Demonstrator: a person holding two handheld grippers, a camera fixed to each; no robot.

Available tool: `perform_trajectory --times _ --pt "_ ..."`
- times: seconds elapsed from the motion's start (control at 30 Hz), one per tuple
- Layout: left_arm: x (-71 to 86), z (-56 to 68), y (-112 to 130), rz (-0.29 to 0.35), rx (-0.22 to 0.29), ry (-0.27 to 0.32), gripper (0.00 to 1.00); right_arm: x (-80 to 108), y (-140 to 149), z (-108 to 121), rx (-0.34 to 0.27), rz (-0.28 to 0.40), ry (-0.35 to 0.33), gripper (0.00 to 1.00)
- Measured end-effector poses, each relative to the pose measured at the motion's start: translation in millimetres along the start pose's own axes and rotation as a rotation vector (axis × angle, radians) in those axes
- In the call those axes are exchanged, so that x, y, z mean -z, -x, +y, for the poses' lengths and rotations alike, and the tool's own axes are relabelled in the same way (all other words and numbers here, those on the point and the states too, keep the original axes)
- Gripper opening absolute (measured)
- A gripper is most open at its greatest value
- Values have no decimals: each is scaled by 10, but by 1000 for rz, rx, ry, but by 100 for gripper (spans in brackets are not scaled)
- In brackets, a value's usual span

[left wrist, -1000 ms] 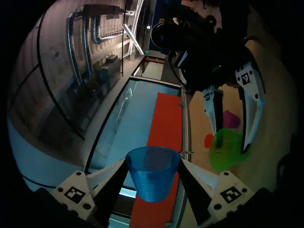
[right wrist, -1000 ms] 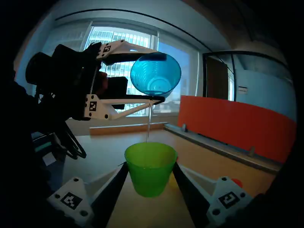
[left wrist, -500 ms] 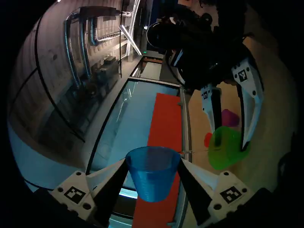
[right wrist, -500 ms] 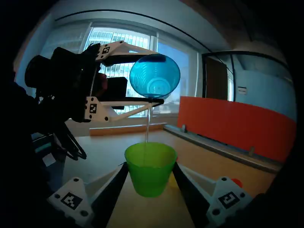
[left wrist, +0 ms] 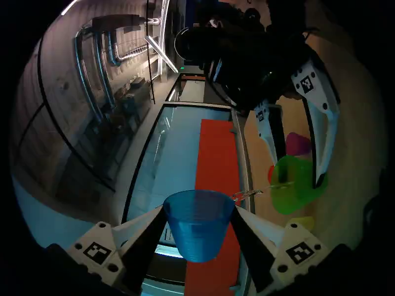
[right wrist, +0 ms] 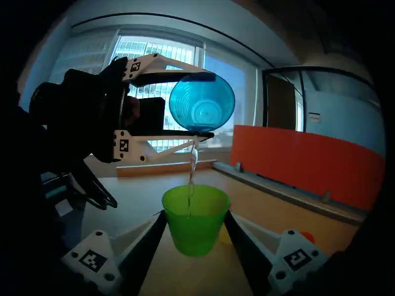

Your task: Pour water

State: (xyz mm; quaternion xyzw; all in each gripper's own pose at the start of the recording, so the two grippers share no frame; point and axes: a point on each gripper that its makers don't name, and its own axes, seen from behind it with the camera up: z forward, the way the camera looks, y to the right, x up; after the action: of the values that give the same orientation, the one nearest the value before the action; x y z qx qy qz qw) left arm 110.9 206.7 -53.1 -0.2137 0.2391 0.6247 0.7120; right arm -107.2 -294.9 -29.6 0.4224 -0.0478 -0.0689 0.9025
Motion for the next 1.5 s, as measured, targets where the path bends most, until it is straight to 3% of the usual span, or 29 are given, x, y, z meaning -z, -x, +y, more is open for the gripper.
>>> perform_trajectory --times 1.1,1.27,1.5 --pt "43 -126 -109 3 -194 -34 87 7 -43 11 -1 15 6 87" --pt "31 -146 -133 7 -193 -36 87 13 -40 13 0 16 7 87" --pt "17 -123 -135 11 -150 -32 87 18 -41 16 0 15 8 87"
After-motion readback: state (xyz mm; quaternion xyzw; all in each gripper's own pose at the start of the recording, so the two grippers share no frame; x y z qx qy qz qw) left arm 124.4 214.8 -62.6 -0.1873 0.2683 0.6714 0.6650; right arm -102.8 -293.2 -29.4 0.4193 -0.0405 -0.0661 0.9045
